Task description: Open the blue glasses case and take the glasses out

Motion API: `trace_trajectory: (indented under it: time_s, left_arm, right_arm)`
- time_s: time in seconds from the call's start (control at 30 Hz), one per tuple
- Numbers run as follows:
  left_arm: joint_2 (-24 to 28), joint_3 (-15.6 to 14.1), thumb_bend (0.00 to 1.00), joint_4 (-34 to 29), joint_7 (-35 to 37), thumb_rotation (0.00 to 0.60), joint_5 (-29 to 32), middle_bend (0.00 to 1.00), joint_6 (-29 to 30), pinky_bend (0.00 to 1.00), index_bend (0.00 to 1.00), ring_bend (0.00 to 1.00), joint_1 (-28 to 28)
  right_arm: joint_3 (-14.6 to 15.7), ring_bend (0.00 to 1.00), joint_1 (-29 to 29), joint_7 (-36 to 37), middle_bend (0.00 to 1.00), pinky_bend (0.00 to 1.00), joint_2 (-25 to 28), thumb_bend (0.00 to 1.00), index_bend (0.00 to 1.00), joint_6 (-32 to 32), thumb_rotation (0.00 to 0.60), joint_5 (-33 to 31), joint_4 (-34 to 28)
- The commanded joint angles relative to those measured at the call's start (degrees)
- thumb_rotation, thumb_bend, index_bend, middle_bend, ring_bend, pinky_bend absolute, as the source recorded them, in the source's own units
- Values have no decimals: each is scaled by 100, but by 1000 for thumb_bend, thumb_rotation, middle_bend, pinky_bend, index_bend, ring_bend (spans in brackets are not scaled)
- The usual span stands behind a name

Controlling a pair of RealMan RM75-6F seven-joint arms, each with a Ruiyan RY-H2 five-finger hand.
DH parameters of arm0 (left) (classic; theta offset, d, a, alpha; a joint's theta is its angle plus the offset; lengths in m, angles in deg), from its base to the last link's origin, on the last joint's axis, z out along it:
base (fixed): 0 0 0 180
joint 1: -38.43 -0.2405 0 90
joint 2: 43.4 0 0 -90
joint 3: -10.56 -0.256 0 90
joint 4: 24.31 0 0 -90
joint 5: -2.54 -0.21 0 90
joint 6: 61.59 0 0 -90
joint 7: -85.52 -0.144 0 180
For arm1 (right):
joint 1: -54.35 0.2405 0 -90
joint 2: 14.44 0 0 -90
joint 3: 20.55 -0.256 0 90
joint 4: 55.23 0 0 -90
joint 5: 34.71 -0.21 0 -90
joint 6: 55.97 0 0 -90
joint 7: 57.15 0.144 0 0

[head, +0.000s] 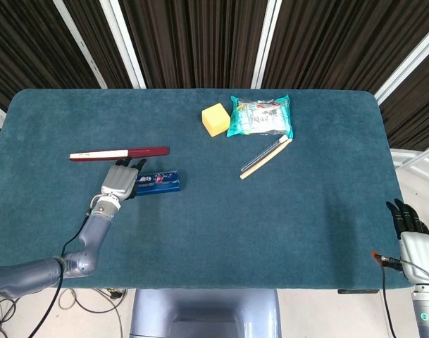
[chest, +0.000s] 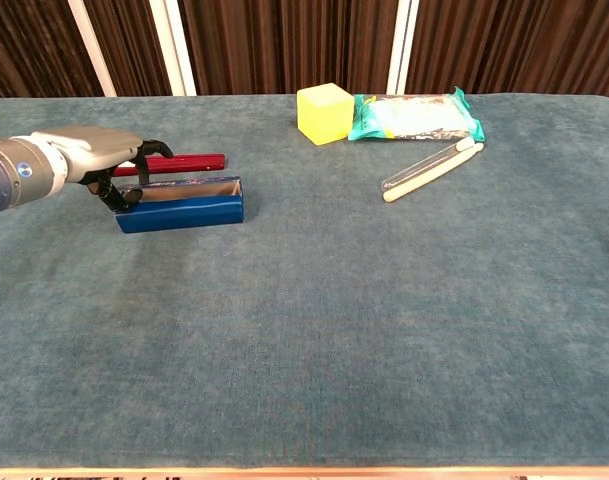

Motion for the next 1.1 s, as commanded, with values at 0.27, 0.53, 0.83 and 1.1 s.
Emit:
trace_trajectory:
  time_s: [0.27, 0.53, 0.83, 1.1]
  left_arm:
    - [-324, 129, 499, 600, -266, 600, 179, 291, 34, 153, 71, 65, 188]
    - [-637, 404, 497, 1358, -493, 600, 480, 293, -125, 154, 71, 66, 487]
    - [-291, 655, 403, 734, 175, 600, 72, 283, 98, 154, 73, 66, 278]
    - [745, 313, 293, -958, 557, 600, -803, 454, 539, 472, 74, 336, -282]
  right_arm:
    - [-5, 0, -7, 8, 0, 229, 0, 203, 0, -5, 600, -14, -11]
    - [-28, 0, -14, 38, 0, 230, -11, 202, 0, -15, 600, -48, -18]
    - [-45, 0, -29, 64, 0, 229, 1, 203, 0, -40, 600, -64, -4]
    - [-49, 0, -37, 85, 0, 229, -13, 203, 0, -88, 600, -15, 10]
